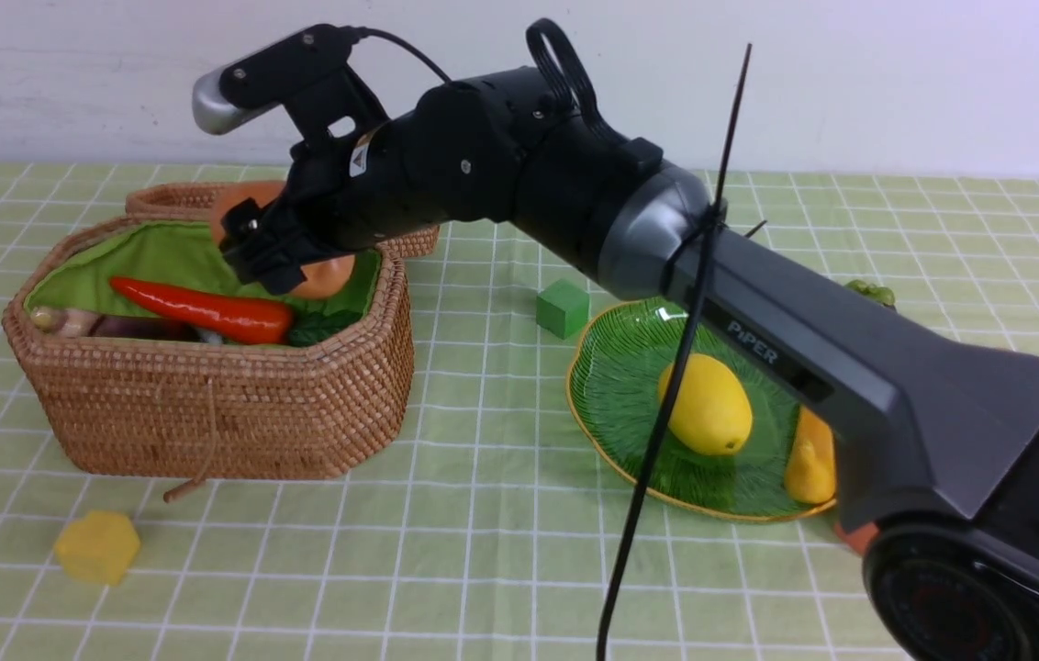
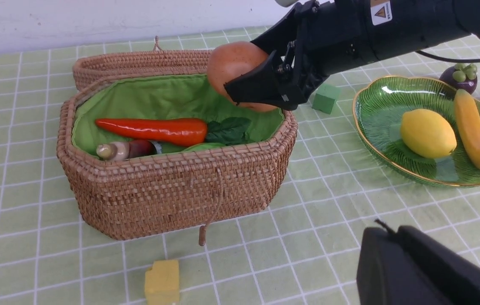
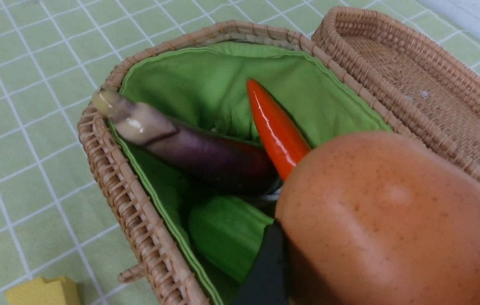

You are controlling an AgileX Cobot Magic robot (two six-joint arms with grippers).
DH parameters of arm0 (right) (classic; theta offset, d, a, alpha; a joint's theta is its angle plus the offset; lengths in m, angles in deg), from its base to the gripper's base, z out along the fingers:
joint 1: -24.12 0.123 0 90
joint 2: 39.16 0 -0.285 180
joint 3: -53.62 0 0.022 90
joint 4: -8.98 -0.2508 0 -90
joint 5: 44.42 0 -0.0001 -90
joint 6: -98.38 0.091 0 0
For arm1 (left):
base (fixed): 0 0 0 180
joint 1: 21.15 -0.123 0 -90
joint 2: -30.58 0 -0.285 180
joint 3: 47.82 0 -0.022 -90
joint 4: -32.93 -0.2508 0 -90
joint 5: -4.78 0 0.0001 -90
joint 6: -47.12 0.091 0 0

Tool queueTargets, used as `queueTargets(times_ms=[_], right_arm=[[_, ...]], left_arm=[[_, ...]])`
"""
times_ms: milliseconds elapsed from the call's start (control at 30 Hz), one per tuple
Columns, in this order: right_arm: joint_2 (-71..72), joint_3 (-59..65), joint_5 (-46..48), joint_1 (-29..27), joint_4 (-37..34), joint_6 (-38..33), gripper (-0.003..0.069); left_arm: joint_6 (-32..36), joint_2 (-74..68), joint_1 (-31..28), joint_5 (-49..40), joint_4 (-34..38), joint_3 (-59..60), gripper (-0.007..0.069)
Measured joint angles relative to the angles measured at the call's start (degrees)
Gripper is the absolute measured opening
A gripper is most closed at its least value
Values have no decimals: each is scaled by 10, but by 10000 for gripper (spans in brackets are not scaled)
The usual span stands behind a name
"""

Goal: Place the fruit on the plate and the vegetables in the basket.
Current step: Use the right arm to grab a potato and put it into the left basket

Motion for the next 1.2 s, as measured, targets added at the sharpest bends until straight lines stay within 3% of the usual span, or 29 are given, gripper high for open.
queueTargets(times_ms=[167, 500, 867, 1200], right_arm=[[0, 0, 0, 0, -4, -2, 675], [-10, 0, -1, 0, -82, -15, 674], [-39, 0, 36, -3, -59, -19, 627], [-36, -1, 71, -3, -41, -19, 627]], left_arm=[[0, 0, 0, 0, 2, 0, 28], [11, 0, 0, -1, 6, 0, 29], [13, 0, 0, -4, 8, 0, 29], [14, 0, 0, 5, 9, 0, 30]])
